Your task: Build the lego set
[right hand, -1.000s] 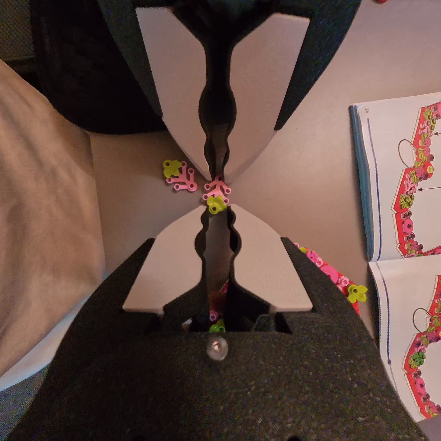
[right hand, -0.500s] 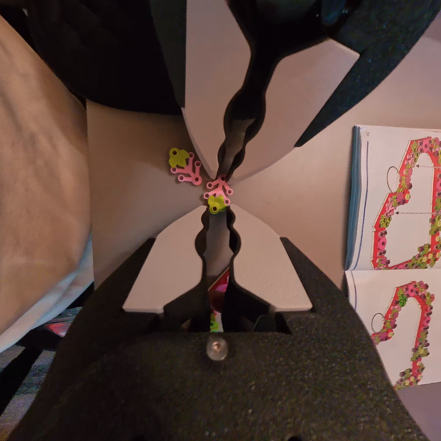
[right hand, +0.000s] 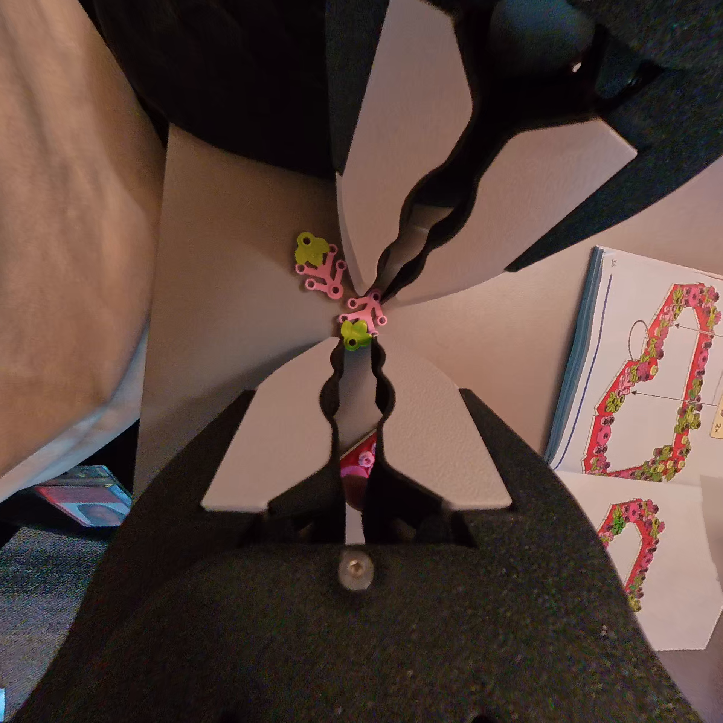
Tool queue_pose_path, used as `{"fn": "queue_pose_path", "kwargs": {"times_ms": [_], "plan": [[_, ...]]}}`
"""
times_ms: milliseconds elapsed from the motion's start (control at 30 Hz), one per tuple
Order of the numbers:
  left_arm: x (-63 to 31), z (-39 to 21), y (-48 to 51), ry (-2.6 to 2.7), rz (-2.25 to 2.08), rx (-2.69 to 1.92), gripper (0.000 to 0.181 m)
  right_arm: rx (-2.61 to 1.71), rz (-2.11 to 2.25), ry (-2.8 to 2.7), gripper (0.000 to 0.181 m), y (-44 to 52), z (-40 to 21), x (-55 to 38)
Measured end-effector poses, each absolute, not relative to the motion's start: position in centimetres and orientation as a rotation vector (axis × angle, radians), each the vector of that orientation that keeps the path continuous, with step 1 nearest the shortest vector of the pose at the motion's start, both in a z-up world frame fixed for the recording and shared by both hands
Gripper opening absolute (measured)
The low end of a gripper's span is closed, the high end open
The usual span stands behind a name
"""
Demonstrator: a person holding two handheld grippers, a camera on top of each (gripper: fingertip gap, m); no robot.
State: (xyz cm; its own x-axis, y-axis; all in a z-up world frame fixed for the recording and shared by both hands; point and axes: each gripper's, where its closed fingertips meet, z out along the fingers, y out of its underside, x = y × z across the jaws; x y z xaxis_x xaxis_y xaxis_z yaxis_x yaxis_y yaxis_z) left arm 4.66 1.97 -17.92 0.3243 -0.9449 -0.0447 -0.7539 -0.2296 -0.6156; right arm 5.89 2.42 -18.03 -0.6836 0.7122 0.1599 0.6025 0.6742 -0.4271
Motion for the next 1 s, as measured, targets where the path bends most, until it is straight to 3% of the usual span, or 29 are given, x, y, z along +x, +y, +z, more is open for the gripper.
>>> {"fn": "queue_pose_path", "kwargs": {"times_ms": [333, 433, 1000], "plan": [[4.6, -17.9, 2.0, 1.493, -0.426, -2.038, 0.007, -1.24, 0.594, -2.48, 0.019, 3.1, -17.7, 6.2], [4.6, -17.9, 2.0, 1.498, -0.412, -2.04, 0.007, -1.328, 0.738, -2.401, 0.005, 2.5, -16.7, 6.0], [4.7, -17.9, 2.0, 1.486, -0.412, -2.04, 0.007, -1.426, 0.699, -2.389, 0.003, 2.0, -17.5, 5.9]]}}
